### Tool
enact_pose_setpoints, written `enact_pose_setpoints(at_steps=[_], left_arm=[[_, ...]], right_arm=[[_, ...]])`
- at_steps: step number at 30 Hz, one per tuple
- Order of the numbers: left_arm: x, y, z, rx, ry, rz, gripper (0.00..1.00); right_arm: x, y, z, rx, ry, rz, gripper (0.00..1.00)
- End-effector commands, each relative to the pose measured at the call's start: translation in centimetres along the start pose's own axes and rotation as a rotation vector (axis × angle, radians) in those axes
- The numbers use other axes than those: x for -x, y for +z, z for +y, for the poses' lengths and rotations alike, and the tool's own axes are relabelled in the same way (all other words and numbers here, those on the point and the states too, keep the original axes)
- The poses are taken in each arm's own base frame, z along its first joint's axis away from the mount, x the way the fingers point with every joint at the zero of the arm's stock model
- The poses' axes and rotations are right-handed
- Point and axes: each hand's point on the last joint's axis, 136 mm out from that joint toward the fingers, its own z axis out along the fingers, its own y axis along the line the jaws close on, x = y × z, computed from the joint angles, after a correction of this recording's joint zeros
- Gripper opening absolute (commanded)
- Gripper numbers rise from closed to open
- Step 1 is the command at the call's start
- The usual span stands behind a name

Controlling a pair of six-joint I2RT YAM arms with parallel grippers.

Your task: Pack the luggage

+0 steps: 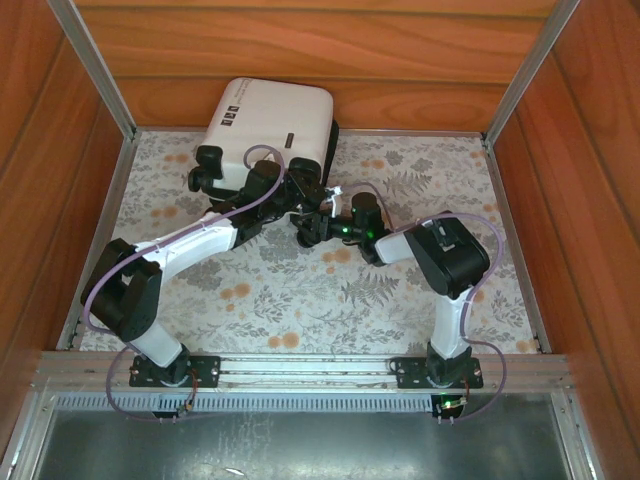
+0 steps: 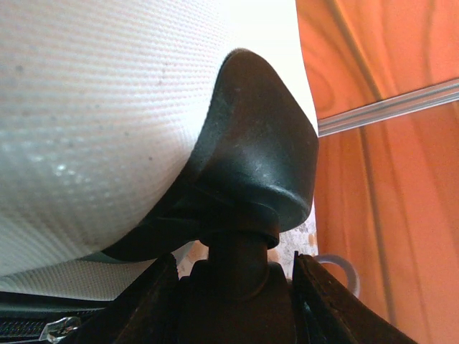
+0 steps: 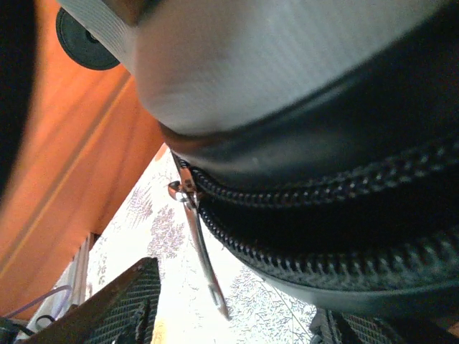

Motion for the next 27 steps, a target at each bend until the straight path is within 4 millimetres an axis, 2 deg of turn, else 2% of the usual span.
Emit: enact_pose_setpoints(at_steps=[1,3,5,15,24,27], left_arm=[[0.4,-0.3,0.6,0.024,-0.037,-0.023,0.0],[0.5,-0.4,0.7,0.025,-0.036,-0.024,0.0],[0.5,-0.4,0.7,0.027,-0.032,-0.025,0.0],[0.2,-0.3,1.1,0.039,-0.029,-0.015,0.0],[0.1,-0.5,1.3,0.046,-0.02,-0.013,0.0],[0.0,-0.6,1.5,0.053,-0.017,-0.013,0.0]], right_arm=[[2.5,0.4,2.3,0.097,-0.076,-0.05,0.51],[2.7,0.5,2.6,0.113,-0.078,-0.047,0.42],[2.8,0.5,3.0,0.133,-0.083,-0.04,0.38],[3.6,0.1,3.7,0.142,-0.088,-0.039,0.38],[4.6,-0.3,4.3,0.148,-0.081,-0.047,0.21],[4.8,-0.4,4.1,0.137,-0.073,-0.05,0.19]])
